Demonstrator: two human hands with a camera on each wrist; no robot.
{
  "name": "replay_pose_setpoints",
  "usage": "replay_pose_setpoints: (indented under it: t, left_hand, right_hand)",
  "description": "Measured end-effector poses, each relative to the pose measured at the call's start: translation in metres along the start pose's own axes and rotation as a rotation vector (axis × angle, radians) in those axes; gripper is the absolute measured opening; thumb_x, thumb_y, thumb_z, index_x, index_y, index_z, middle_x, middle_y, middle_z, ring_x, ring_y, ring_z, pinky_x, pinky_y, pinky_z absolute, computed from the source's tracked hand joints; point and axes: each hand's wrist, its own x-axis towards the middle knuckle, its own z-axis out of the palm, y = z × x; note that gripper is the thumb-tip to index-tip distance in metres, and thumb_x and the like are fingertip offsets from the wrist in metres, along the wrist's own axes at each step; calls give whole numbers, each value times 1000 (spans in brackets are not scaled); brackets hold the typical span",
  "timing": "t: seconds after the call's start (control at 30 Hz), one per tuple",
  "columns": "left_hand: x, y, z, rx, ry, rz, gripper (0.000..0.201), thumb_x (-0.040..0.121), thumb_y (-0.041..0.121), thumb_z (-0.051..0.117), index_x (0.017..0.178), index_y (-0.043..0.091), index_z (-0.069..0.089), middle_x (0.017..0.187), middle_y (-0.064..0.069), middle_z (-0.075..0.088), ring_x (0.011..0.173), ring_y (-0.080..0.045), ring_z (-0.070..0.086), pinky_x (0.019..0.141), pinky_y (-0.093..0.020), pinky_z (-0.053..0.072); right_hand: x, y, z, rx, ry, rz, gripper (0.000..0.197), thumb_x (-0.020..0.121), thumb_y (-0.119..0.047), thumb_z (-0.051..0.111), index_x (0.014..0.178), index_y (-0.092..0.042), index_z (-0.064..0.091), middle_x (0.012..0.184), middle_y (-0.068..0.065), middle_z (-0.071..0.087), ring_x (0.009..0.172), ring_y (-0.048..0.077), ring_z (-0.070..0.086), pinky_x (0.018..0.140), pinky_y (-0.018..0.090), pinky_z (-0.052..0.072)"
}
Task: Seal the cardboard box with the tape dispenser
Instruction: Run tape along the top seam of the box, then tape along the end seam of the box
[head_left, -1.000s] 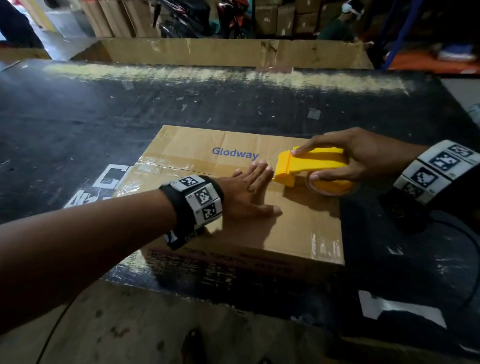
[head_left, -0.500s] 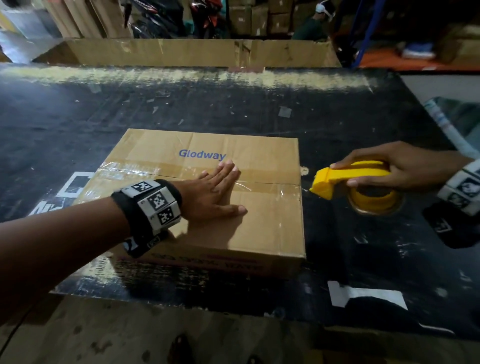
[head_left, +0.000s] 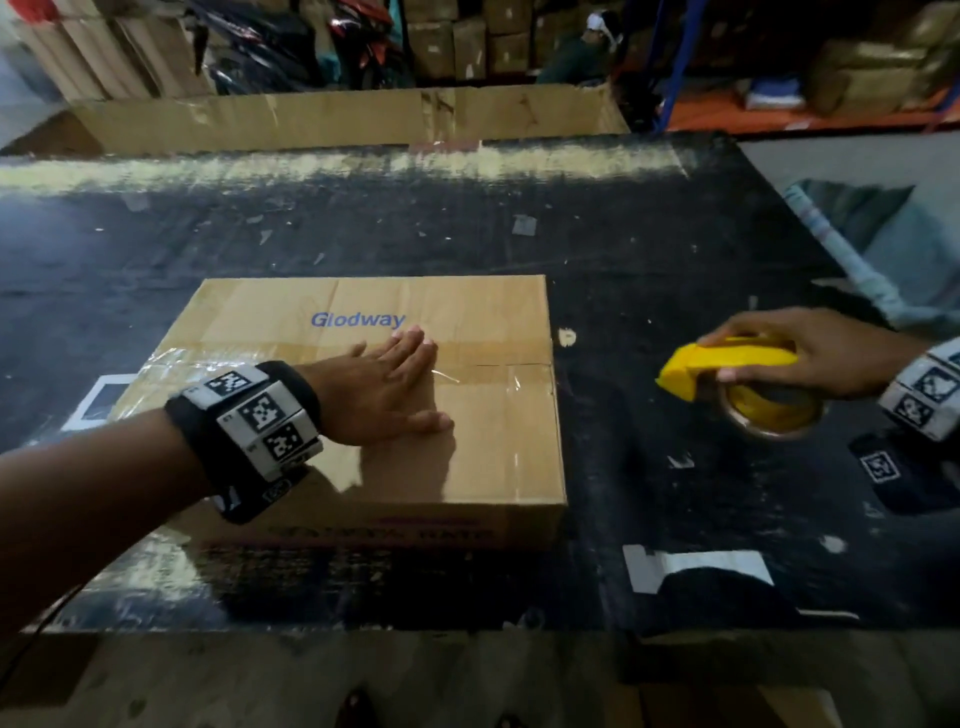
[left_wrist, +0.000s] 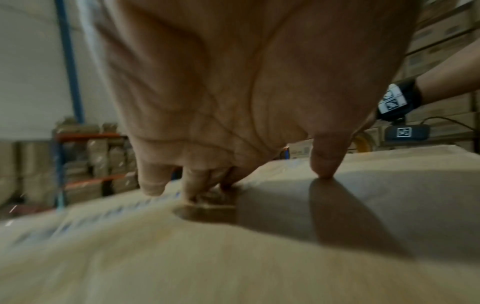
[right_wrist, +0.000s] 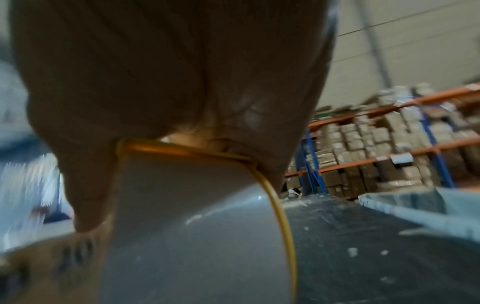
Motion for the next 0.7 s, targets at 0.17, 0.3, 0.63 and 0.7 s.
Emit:
replay_pose_setpoints:
  t: [0.17, 0.3, 0.63, 0.7]
  left_hand:
    - [19, 51, -34, 147, 357, 354, 71, 93, 58, 47, 154, 24, 33, 164, -5, 29, 150, -26, 32, 124, -42, 25]
    - [43, 94, -41, 252, 250, 482, 69, 91, 62, 27, 146, 27, 48, 162, 3, 36, 156, -18, 19, 127, -50, 12]
    - [58, 97, -38, 256, 220, 467, 64, 94, 60, 25, 132, 25, 62, 144, 2, 56, 149, -19, 31, 118, -40, 33]
    - [56, 98, -37, 191, 162, 435, 56, 98, 57, 34, 141, 28, 56, 154, 2, 47, 154, -18, 22, 122, -44, 27]
  right_hand:
    - [-14, -16, 34, 302, 234, -60, 57, 77, -53, 72, 130, -33, 62, 124, -13, 68, 108, 12, 67, 97, 41, 54]
    - [-29, -19, 88, 617, 349, 67, 64, 79, -24, 83, 136, -24, 54, 111, 10, 73, 94, 22, 71, 84, 40, 57]
    - [-32, -47, 224, 1053, 461, 470, 43, 79, -28, 71, 120, -28, 57, 123, 7, 65, 113, 24, 64, 100, 48, 52]
    - [-32, -55, 235, 1098, 509, 478, 43, 82, -25, 70, 123, -24, 57, 125, 7, 64, 118, 25, 62, 101, 47, 51]
